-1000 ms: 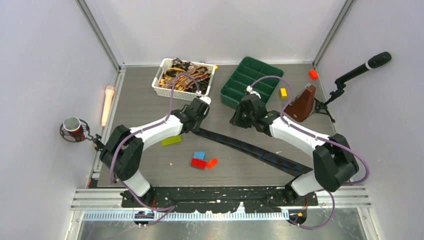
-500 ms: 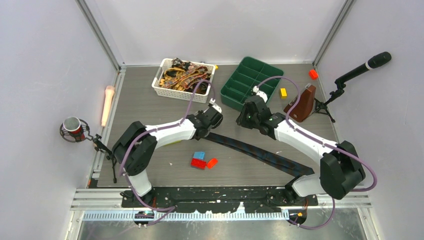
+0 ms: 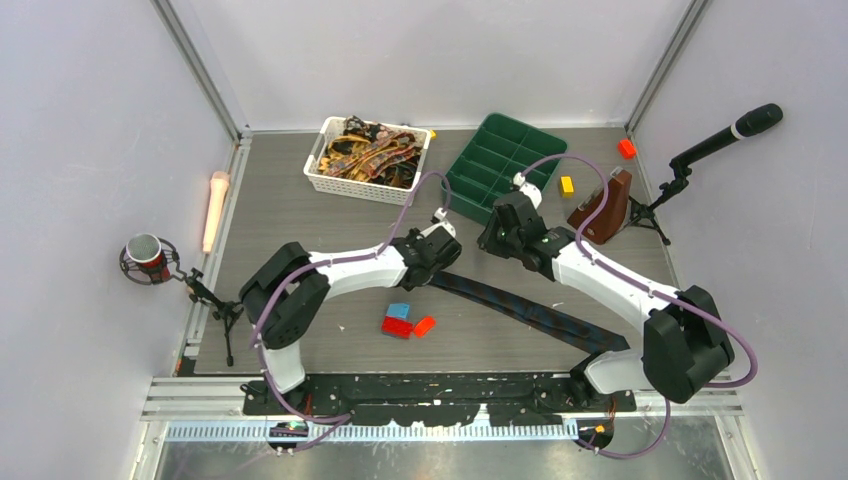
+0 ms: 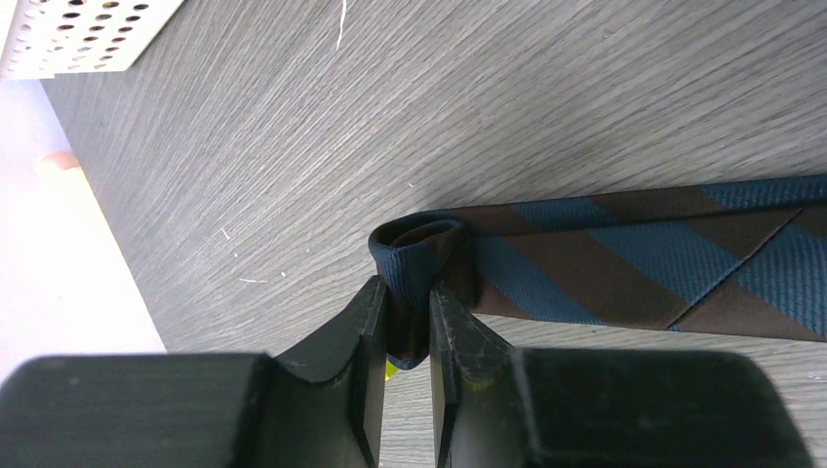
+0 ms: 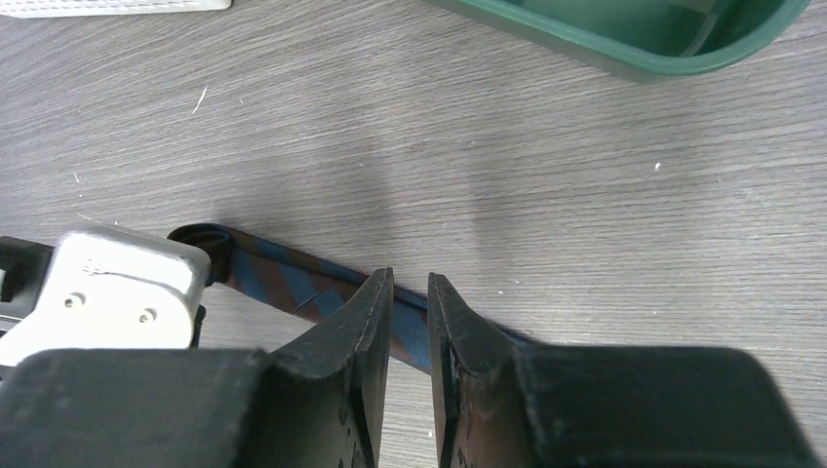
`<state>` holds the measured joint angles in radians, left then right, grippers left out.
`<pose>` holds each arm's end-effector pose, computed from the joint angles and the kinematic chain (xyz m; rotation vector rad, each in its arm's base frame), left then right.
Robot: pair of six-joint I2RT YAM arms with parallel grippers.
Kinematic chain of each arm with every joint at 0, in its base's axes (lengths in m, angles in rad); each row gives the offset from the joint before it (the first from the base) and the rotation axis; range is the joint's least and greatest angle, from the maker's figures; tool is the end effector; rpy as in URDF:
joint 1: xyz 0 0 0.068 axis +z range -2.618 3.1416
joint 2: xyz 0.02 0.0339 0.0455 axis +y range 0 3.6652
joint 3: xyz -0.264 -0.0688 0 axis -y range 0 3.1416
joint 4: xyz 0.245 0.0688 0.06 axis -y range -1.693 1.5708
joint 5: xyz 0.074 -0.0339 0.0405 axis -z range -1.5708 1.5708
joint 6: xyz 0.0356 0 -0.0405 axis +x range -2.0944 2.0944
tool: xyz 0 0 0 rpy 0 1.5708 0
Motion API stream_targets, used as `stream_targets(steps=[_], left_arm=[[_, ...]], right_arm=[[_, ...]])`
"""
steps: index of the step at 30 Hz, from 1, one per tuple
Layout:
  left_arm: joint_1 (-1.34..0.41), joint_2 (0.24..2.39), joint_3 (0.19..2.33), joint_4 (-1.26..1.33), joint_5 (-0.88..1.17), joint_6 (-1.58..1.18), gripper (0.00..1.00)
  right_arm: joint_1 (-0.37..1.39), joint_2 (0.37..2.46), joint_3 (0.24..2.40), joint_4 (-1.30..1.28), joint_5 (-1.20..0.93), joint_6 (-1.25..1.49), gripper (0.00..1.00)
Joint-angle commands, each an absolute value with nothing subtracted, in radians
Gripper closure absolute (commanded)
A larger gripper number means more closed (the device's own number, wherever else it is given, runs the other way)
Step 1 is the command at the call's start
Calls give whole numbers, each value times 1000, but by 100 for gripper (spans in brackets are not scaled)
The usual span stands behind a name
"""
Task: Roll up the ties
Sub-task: Roll the tie at the center of the board.
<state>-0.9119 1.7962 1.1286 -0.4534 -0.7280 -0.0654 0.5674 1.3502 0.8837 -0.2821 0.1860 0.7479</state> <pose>0.2344 -0.2640 0.1757 0.7828 2.2392 0.5412 0.2463 0.1492 0.2403 0.3063 2.3270 0.4518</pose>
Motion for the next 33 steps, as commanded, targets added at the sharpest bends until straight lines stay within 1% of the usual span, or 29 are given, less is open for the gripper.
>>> stream_targets(steps=[1, 6, 8, 11, 16, 20, 23, 33], left_arm=[[-935, 1820, 1176, -477, -774, -60, 98], [-951, 1837, 1190, -483, -782, -56, 98], [-957, 1845, 1194, -487, -784, -56, 96], [-967, 1853, 1199, -493, -782, -61, 89], [-977, 1850, 1201, -493, -744, -84, 73], [-979, 1848, 1204, -492, -720, -96, 65], [-979, 1848, 1206, -485, -703, -103, 63], [-978, 1851, 1205, -470, -629, -133, 63]], right_arm=[[560, 1307, 878, -273, 214, 763, 74], [556, 1304, 871, -272, 210, 770, 74], [553, 1301, 866, -268, 206, 772, 74], [550, 1298, 863, -265, 200, 775, 74], [545, 1294, 859, -264, 195, 774, 74], [542, 1292, 859, -264, 191, 773, 74], [540, 1294, 859, -264, 187, 770, 74], [537, 1297, 860, -264, 181, 766, 74]])
